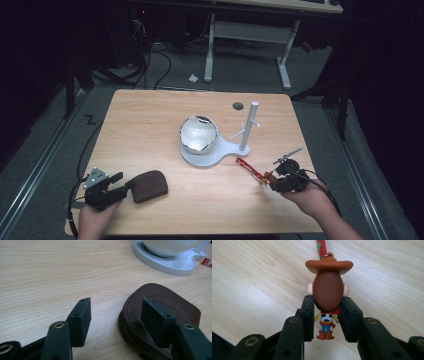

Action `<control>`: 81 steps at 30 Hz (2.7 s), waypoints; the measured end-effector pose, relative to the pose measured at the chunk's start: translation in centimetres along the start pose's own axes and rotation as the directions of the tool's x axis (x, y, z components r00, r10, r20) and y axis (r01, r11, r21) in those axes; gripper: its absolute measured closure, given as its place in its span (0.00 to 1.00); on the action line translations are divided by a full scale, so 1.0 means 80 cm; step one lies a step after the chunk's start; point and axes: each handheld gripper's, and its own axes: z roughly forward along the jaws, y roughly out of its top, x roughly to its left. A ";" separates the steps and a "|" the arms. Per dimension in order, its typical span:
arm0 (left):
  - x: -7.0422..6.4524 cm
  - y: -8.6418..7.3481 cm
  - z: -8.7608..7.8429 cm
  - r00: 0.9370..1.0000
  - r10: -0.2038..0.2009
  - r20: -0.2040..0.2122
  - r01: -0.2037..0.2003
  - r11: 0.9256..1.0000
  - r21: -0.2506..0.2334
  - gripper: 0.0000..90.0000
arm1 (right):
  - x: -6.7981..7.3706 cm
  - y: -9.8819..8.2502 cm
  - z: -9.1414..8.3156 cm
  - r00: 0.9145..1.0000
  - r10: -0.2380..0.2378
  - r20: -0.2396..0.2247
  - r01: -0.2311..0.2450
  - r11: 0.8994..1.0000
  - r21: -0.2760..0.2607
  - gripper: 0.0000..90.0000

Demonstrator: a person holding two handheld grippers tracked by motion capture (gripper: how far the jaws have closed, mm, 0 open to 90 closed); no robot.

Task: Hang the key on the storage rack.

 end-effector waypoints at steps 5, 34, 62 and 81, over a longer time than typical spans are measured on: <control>0.000 -0.001 0.000 1.000 -0.004 0.003 0.004 1.000 -0.001 0.46 | 0.002 0.006 -0.018 1.000 -0.018 -0.001 0.018 1.000 -0.009 0.75; 0.002 0.000 -0.001 1.000 0.000 0.006 0.000 1.000 -0.005 0.46 | 0.005 0.025 -0.102 0.997 -0.037 0.064 0.040 0.998 -0.052 0.75; 0.002 0.000 -0.002 1.000 -0.009 0.004 0.009 1.000 -0.008 0.46 | 0.005 0.047 -0.146 0.996 -0.034 0.083 0.042 0.994 -0.104 0.75; 0.003 -0.001 -0.002 1.000 -0.014 0.005 0.014 1.000 -0.010 0.46 | 0.002 0.072 -0.160 0.995 -0.034 0.092 0.048 0.987 -0.156 0.75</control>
